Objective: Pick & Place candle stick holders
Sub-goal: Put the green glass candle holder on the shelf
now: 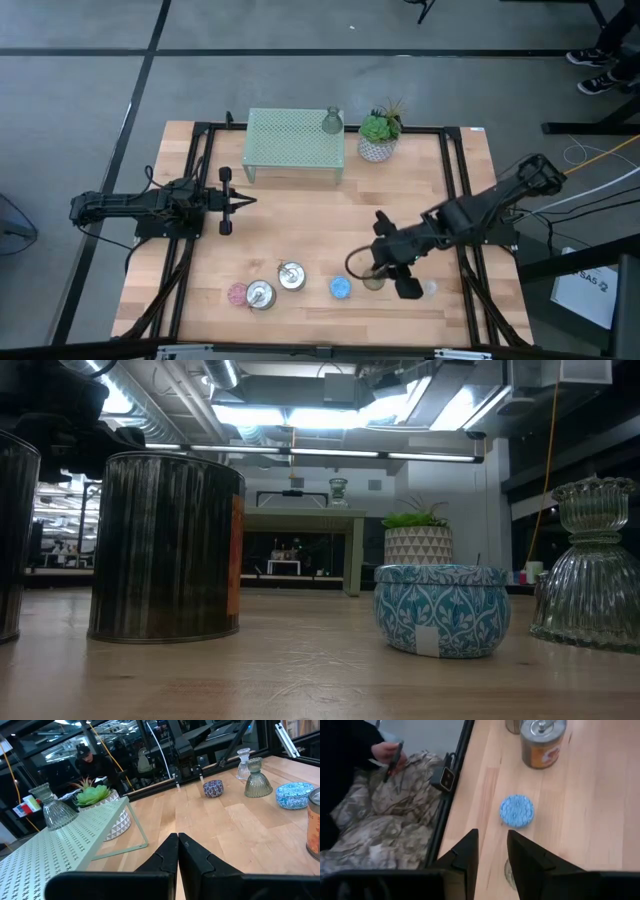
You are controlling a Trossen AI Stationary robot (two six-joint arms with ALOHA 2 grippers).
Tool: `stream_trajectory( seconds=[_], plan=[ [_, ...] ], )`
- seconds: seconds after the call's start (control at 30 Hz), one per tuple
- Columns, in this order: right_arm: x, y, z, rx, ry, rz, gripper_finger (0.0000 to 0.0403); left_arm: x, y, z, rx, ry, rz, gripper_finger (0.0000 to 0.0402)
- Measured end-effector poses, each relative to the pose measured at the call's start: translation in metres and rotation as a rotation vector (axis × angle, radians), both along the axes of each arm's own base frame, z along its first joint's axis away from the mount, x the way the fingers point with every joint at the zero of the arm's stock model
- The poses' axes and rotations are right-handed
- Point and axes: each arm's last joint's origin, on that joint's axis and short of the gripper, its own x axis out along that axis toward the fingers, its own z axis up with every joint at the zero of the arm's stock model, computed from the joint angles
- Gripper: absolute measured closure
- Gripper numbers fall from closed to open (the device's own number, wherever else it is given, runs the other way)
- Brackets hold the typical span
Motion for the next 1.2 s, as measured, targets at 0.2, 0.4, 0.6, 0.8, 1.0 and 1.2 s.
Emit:
stream_trajectory(
  seconds=[0.2, 0.4, 0.6, 0.8, 1.0, 1.2],
  plan=[
    [-0.009, 0.01, -0.028, -0.031, 0.049, 0.007, 0.0297, 0.0, 0.0, 0.0, 0.0, 0.0, 0.0, 0.0395],
    [-0.017, 0.018, -0.057, -0.029, 0.08, 0.001, 0.0297, 0.0, 0.0, 0.0, 0.0, 0.0, 0.0, 0.0395],
    [-0.023, 0.016, -0.082, -0.093, 0.087, -0.025, 0.0297, 0.0, 0.0, 0.0, 0.0, 0.0, 0.0, 0.0395],
    [-0.025, 0.015, -0.099, -0.094, 0.087, -0.024, 0.0297, 0.0, 0.0, 0.0, 0.0, 0.0, 0.0, 0.0395],
    [-0.019, 0.019, -0.118, -0.127, 0.114, -0.008, 0.0297, 0.0, 0.0, 0.0, 0.0, 0.0, 0.0, 0.0395],
    [-0.013, 0.023, -0.129, -0.158, 0.122, 0.018, 0.0297, 0.0, 0.0, 0.0, 0.0, 0.0, 0.0, 0.0395]
  ],
)
